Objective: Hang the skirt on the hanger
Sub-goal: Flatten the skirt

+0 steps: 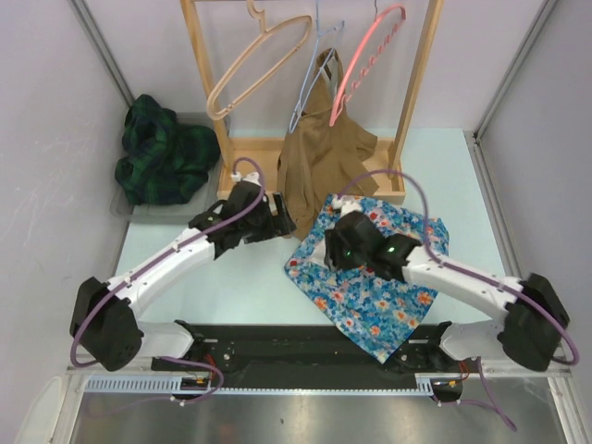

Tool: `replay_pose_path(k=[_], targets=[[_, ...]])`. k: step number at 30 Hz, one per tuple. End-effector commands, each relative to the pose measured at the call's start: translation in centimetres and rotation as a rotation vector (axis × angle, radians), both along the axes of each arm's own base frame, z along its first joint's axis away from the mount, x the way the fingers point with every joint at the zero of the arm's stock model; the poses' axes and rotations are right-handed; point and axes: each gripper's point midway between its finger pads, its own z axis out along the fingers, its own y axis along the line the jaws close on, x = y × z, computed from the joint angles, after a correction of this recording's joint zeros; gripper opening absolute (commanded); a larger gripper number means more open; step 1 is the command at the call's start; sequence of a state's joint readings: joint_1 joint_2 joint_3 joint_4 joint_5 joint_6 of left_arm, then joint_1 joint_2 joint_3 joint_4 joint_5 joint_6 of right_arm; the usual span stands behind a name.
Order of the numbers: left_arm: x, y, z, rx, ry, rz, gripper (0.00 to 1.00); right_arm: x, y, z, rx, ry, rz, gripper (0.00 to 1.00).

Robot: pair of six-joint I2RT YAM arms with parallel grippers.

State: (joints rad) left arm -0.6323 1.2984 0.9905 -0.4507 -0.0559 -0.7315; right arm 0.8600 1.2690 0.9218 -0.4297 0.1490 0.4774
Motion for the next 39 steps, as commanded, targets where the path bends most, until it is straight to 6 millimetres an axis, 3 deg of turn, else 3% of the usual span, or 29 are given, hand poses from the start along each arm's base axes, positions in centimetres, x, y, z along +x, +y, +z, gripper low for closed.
replay_pose_path(k=[1, 2, 3, 4, 7, 8, 10, 11, 17, 21, 24, 27, 31, 35, 39], targets=[[1.9, 3.6, 2.4, -0.021, -0.058, 0.077, 0.88, -1.8, 2.9, -4.3, -0.079, 0.018, 0.070, 0.57], [2.2, 4.0, 2.5, -0.021, -0.058, 0.082, 0.88, -2.1, 3.7, -4.7, -0.093, 0.007, 0.089, 0.59], [2.3, 4.5, 2.4, -0.011, -0.055, 0.085, 0.88, -2.0, 4.0, -6.4, -0.140, 0.018, 0.093, 0.61], [2.7, 5.3, 2.4, -0.009, -0.056, 0.102, 0.89, -1.3, 5.4, -5.7, -0.119, -0.014, 0.099, 0.62], [3.0, 6.4, 2.6, 0.004, -0.067, 0.117, 0.89, -0.4, 7.3, -6.7, -0.167, -0.058, 0.133, 0.63], [3.0, 6.7, 2.4, 0.006, -0.068, 0.122, 0.89, 0.4, 8.4, -6.0, -0.163, -0.092, 0.139, 0.63], [2.8, 6.7, 2.6, -0.010, -0.065, 0.109, 0.89, 0.9, 8.8, -7.4, -0.238, -0.108, 0.160, 0.62], [2.7, 6.8, 2.6, -0.013, -0.066, 0.110, 0.89, 1.4, 9.6, -6.9, -0.244, -0.125, 0.160, 0.62], [2.3, 7.0, 2.4, -0.014, -0.068, 0.093, 0.89, 2.7, 8.4, -9.3, -0.407, -0.171, 0.133, 0.56], [2.1, 7.1, 2.3, -0.018, -0.071, 0.086, 0.89, 3.2, 7.1, -9.3, -0.455, -0.190, 0.082, 0.47], [2.2, 7.1, 2.1, -0.020, -0.069, 0.083, 0.89, 3.4, 6.4, -8.4, -0.471, -0.217, 0.050, 0.42], [2.5, 7.0, 2.0, -0.018, -0.065, 0.081, 0.89, 3.8, 6.8, -6.9, -0.480, -0.274, 0.057, 0.00], [3.0, 7.2, 2.3, -0.008, -0.072, 0.086, 0.89, 3.7, 9.4, -3.5, -0.517, -0.381, 0.145, 0.00], [3.7, 7.1, 2.5, -0.004, -0.074, 0.080, 0.89, 1.6, 12.0, -0.8, -0.530, -0.454, 0.310, 0.00], [4.2, 6.9, 2.6, -0.003, -0.073, 0.072, 0.89, -1.9, 14.1, 0.6, -0.467, -0.441, 0.477, 0.00]])
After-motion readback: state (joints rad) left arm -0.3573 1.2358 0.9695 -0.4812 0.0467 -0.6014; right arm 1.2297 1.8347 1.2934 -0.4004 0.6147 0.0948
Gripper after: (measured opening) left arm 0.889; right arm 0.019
